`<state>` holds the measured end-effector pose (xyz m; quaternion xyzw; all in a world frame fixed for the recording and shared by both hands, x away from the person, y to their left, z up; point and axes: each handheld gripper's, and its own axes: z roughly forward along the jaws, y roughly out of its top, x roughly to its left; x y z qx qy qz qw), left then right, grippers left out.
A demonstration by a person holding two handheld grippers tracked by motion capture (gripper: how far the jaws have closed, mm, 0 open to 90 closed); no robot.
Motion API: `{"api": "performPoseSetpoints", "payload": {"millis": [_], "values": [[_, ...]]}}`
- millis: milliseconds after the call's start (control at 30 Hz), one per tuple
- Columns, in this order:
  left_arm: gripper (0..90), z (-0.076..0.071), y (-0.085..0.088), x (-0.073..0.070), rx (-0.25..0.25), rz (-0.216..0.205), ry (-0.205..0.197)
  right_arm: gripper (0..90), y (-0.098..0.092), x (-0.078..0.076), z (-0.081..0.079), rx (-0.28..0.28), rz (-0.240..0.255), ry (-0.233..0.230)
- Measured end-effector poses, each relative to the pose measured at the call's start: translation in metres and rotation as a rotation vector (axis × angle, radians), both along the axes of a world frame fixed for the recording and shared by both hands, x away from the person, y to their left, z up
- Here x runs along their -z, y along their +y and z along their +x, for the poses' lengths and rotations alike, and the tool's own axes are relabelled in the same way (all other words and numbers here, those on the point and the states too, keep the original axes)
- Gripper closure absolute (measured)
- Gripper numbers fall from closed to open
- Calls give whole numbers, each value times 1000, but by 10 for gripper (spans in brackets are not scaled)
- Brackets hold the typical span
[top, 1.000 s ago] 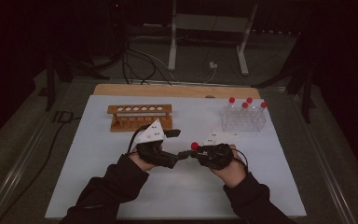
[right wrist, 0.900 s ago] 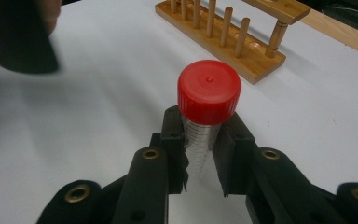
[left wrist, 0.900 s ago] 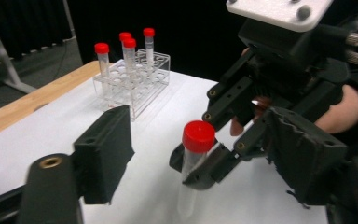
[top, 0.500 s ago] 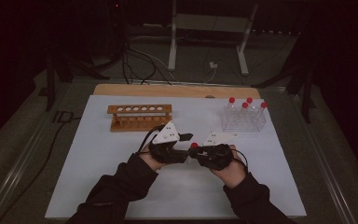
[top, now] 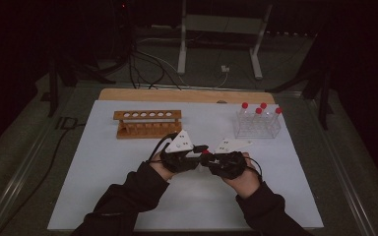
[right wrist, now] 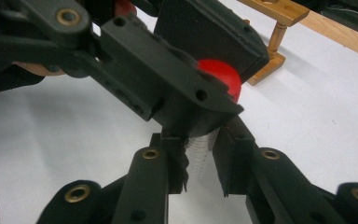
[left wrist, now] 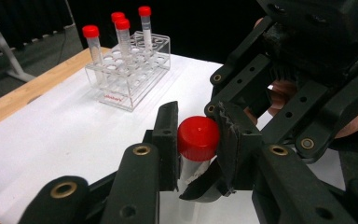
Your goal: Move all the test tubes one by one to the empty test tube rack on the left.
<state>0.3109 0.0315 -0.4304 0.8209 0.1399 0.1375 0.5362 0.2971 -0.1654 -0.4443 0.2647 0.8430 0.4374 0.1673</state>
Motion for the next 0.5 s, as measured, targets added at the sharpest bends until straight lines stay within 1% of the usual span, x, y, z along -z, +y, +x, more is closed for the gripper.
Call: {"api": "performPoseSetpoints", "payload": {"millis": [67,233,267,300,333,367,400,433,467,500], "values": [[717,0,0,0,-1,0,1,746,0,0,0,0,2,1],[719,-1,0,-2,-2,11,-13,739,-1,0,1,-7,18,1],[720,-1,0,-3,-3,9,-12,705,-2,0,1,-16,31,-2],[720,-1,1,-4,-6,5,-10,705,-2,0,1,-16,31,-2],[720,0,2,-5,-9,1,-11,624,-2,0,1,-22,39,-3],[720,0,4,-6,-18,-2,-17,618,-2,0,0,-20,43,-8],[720,1,5,-7,-21,-9,-12,585,-2,1,0,-22,42,-6],[720,2,7,-8,-21,-10,-16,552,-2,1,0,-20,42,-5],[720,2,8,-9,-27,-13,-19,552,-2,1,0,-20,42,-5],[720,3,10,-10,-31,-11,-23,516,-3,2,0,-15,53,-3]]}}
